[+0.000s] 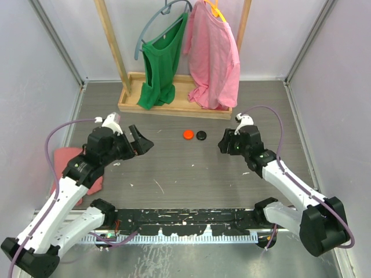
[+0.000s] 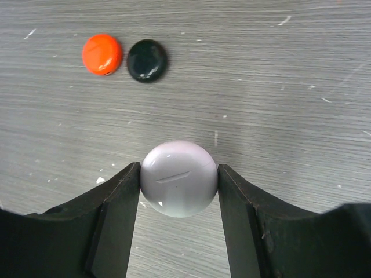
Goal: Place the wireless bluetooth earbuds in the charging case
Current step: Pick up the charging case at the center of the board.
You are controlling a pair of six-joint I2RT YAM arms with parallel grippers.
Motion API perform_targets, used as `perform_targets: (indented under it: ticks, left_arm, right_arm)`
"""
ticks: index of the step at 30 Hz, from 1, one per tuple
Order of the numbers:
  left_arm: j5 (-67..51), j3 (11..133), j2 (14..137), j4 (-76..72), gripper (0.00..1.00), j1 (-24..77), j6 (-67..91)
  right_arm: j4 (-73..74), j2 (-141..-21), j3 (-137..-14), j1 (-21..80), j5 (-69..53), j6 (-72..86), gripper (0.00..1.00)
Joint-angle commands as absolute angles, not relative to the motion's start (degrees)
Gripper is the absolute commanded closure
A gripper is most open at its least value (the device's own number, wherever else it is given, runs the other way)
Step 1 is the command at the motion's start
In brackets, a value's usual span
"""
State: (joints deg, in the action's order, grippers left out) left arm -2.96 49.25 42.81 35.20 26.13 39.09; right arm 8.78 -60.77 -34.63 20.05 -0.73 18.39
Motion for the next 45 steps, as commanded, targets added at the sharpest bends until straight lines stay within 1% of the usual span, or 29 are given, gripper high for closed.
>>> perform_targets:
  ticks: [1,4,7,13,16,18,24,31,35,36,41,43,45]
  left_arm:
    - [-8.24,48.20,45.59,25.20,0.02,26.54,46.43]
    - [-8.16,47.97,49.26,20.27,0.02,28.39,48.30]
    - [-5.65,48.30,53.15,16.44,0.02,32.03,49.49]
    - [1.61,51.21,61.76,12.42,0.02,40.54,49.53]
    - [2.77,53.05,66.39,10.16,0.00,43.10,50.01]
    - [2.49,55.02,69.43,9.73,0.01,44.51,49.82]
    - [1.03,60.41,76.69,9.63,0.05,46.22,47.98]
    - [0.85,61.35,78.71,8.57,0.07,46.22,45.30]
    - [-0.26,61.50,79.34,8.57,0.12,46.10,43.37]
    - [-0.74,61.59,79.49,8.61,0.16,45.87,42.85]
    - [-5.99,60.34,80.46,5.76,0.28,44.23,43.31]
    - [-8.72,59.90,80.81,4.15,0.31,43.74,43.67]
    - [-11.15,59.79,81.39,3.42,0.33,43.52,43.68]
  right_arm:
    - [0.73,-58.08,-32.86,23.70,0.14,21.02,0.53]
    - [-3.42,-58.21,-31.38,26.17,1.16,21.68,0.54]
    - [-7.91,-59.07,-30.05,28.72,2.11,21.44,0.54]
    - [-15.08,-60.89,-28.13,33.00,1.59,19.26,0.53]
    - [-18.79,-60.39,-26.35,35.00,0.86,20.50,0.54]
    - [-20.03,-60.44,-25.90,36.69,1.72,20.64,0.55]
    - [-23.62,-61.76,-25.06,39.80,2.50,20.41,0.55]
    - [-29.36,-62.35,-24.04,42.13,0.82,17.84,0.54]
    - [-34.69,-62.88,-21.92,42.38,0.29,17.10,0.54]
    - [-35.57,-62.87,-21.63,42.46,0.46,16.93,0.54]
    - [-39.30,-63.11,-20.48,42.63,0.44,15.10,0.55]
    - [-40.05,-63.18,-20.20,42.63,0.67,14.87,0.55]
    - [-41.07,-63.29,-19.77,42.62,0.55,14.53,0.55]
